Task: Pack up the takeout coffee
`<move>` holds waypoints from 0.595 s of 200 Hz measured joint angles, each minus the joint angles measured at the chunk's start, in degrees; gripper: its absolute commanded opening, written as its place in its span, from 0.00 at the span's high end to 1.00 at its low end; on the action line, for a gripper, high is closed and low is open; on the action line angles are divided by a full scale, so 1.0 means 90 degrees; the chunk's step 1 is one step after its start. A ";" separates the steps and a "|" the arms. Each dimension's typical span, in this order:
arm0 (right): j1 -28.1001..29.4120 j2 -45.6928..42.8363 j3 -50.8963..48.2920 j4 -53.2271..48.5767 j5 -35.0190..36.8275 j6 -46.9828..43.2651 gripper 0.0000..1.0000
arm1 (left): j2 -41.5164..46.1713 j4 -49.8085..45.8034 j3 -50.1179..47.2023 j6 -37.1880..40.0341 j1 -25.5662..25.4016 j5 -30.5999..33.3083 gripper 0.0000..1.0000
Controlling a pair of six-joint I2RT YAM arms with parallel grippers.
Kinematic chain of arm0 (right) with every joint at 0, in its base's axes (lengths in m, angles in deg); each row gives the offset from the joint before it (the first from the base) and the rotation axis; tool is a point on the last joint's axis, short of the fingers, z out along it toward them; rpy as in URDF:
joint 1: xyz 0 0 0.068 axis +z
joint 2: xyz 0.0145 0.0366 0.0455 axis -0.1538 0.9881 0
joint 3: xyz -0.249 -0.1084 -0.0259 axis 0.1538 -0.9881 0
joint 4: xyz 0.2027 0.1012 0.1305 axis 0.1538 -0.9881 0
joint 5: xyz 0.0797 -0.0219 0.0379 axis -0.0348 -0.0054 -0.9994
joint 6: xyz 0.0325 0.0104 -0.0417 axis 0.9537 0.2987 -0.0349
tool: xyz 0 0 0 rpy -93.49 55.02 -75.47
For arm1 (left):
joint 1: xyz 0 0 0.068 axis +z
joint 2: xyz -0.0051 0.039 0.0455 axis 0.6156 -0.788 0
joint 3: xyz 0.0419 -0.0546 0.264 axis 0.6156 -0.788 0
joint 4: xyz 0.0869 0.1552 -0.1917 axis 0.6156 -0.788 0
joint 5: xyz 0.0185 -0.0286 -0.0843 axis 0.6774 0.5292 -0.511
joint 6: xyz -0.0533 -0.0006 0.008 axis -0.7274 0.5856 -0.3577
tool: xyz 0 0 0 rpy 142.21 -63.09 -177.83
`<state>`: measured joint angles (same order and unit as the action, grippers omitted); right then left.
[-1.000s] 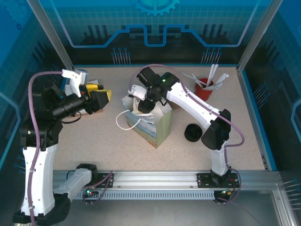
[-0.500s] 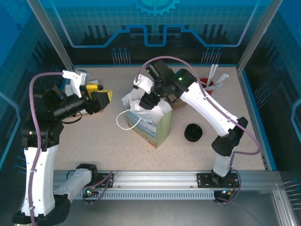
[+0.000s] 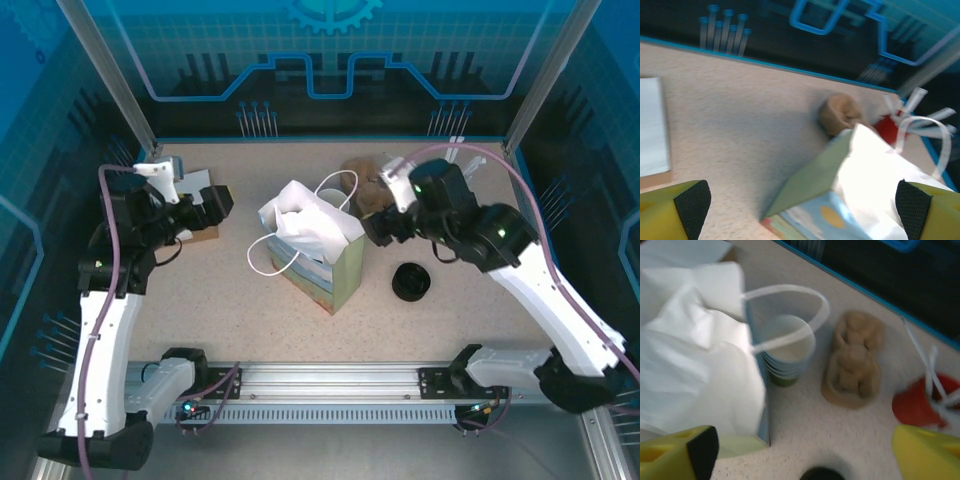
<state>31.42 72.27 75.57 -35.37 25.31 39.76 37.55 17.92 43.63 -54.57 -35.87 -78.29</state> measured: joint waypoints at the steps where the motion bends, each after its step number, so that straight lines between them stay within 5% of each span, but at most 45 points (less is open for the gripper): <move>1: -0.0022 -0.0036 -0.0049 0.0012 0.0012 0.0036 0.00 | 0.0000 0.0010 -0.0015 -0.0007 0.0019 0.0015 0.01; 63: -0.2169 -0.2127 -0.3536 0.1231 0.0415 0.0928 0.00 | -0.0114 0.0772 -0.1698 -0.0321 0.1387 0.0595 0.01; 119: -0.3757 -0.1394 -0.5234 0.2958 0.0284 0.1268 0.00 | -0.0165 0.2045 -0.3366 0.0267 0.1406 0.0952 0.01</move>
<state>-2.39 59.72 28.47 -8.75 27.87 51.17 36.06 36.33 13.34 -52.17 -23.21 -69.73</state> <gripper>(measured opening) 0.999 0.987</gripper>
